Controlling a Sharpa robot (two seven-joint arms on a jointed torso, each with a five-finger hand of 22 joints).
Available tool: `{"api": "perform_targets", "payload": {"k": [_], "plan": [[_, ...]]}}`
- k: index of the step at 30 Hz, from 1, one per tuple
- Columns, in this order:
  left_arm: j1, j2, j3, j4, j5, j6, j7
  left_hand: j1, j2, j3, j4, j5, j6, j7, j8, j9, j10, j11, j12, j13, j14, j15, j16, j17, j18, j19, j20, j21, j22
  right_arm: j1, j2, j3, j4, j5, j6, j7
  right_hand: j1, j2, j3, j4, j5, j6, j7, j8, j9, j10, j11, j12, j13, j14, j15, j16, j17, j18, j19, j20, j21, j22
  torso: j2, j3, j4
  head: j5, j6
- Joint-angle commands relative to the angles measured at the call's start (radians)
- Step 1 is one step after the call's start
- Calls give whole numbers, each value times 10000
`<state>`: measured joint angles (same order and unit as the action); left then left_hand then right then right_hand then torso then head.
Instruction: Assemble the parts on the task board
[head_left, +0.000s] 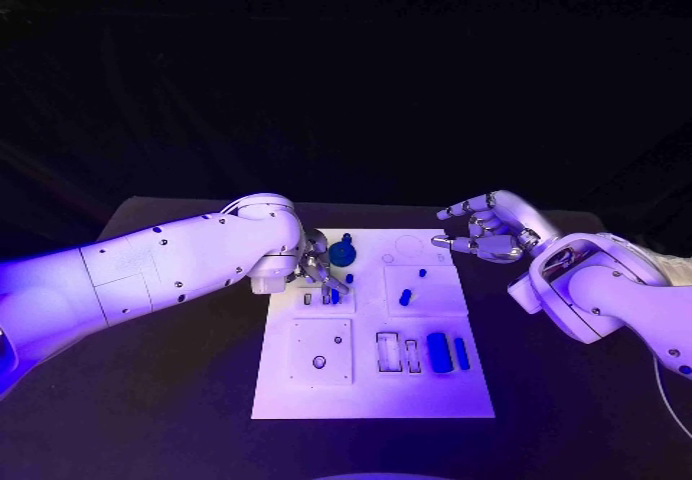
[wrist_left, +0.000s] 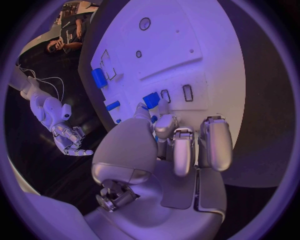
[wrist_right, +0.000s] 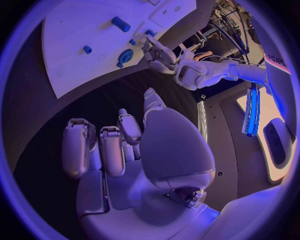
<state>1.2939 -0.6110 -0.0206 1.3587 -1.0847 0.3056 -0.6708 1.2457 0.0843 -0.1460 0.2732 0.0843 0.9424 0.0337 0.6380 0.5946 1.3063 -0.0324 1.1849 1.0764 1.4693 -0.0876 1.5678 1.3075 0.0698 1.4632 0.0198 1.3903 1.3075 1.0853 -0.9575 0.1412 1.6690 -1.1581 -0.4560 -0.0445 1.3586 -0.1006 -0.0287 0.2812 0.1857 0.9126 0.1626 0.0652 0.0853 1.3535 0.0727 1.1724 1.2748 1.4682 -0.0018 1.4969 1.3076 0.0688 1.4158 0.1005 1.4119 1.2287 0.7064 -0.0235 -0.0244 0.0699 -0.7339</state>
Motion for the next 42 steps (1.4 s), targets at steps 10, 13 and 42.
{"api": "perform_targets", "payload": {"k": [10, 13, 42], "plan": [[24, 46, -1, 60, 214, 135, -12, 34, -101, 38, 114, 7, -46, 8, 53, 127, 99, -20, 112, 99, 1015, -67, 30, 2633, -195, 402, -64, 101, 306, -17, 68, -4, -48, -107, 272, -56, -8, 110, -42, -31, 71, 82, -1, 34, 12, -69, 14, -42, -21, 689, -18, -84, 1195, 15, -52, 1, -48, -28, -2, 2, 4, -16, -26], [24, 37, -1, 65, 220, 137, -12, -270, -173, -101, 176, -9, -11, -2, 77, 214, 134, -24, 150, 141, 1015, -67, 30, 2633, -202, 411, -63, 129, 353, -20, 79, -6, -61, -107, 292, -60, -8, 110, -42, -31, 71, 82, -1, 34, 12, -69, 14, -42, -21, 689, -18, -84, 1195, 15, -52, 1, -48, -28, 1, 0, 6, -18, -23], [21, -36, -1, 192, 166, 389, -12, -340, -316, -286, 91, 10, 65, -69, 142, 451, 229, -79, 255, 264, 1015, -110, 30, 2633, -221, 435, -92, 203, 480, -42, 101, -16, -101, -105, 408, -101, -14, 115, -50, -27, 78, 86, -2, 33, 13, -75, 13, -50, -29, 686, -19, -90, 1188, 18, -60, 0, -58, -46, 3, -5, -1, -20, -51]]}}
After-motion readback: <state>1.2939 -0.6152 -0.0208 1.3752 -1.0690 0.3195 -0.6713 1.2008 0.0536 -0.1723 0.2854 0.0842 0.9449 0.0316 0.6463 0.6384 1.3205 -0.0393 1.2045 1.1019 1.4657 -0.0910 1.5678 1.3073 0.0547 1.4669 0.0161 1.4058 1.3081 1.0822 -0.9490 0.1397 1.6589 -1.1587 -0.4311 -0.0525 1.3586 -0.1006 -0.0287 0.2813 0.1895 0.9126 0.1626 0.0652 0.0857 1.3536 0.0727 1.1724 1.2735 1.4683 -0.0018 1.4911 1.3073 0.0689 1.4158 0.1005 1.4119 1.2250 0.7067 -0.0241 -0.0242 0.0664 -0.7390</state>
